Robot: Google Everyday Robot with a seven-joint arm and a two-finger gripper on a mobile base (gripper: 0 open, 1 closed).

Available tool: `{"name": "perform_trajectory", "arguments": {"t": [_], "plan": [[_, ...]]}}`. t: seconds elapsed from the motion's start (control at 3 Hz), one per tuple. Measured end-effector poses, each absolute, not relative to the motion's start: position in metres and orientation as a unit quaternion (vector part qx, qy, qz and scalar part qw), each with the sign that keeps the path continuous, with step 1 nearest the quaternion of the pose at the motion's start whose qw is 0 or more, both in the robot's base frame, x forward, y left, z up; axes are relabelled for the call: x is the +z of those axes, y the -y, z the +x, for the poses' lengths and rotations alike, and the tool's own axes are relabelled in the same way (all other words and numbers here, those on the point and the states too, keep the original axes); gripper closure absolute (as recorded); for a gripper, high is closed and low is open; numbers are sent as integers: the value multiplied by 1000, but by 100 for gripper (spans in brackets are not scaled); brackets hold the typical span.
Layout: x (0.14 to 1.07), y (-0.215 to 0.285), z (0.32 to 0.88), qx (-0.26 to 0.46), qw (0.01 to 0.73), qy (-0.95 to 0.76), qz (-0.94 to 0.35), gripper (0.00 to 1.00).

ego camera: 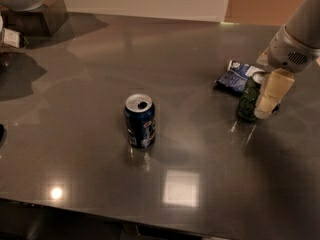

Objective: Move green can near blue chip bag

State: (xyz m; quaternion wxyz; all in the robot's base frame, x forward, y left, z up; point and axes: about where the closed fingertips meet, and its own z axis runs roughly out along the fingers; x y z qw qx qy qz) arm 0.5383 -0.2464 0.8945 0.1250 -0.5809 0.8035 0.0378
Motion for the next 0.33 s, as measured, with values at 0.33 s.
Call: {"name": "perform_trajectory", "arguments": {"t": [0.33], "plan": [[894, 246, 538, 38, 125, -803, -581, 0]]}}
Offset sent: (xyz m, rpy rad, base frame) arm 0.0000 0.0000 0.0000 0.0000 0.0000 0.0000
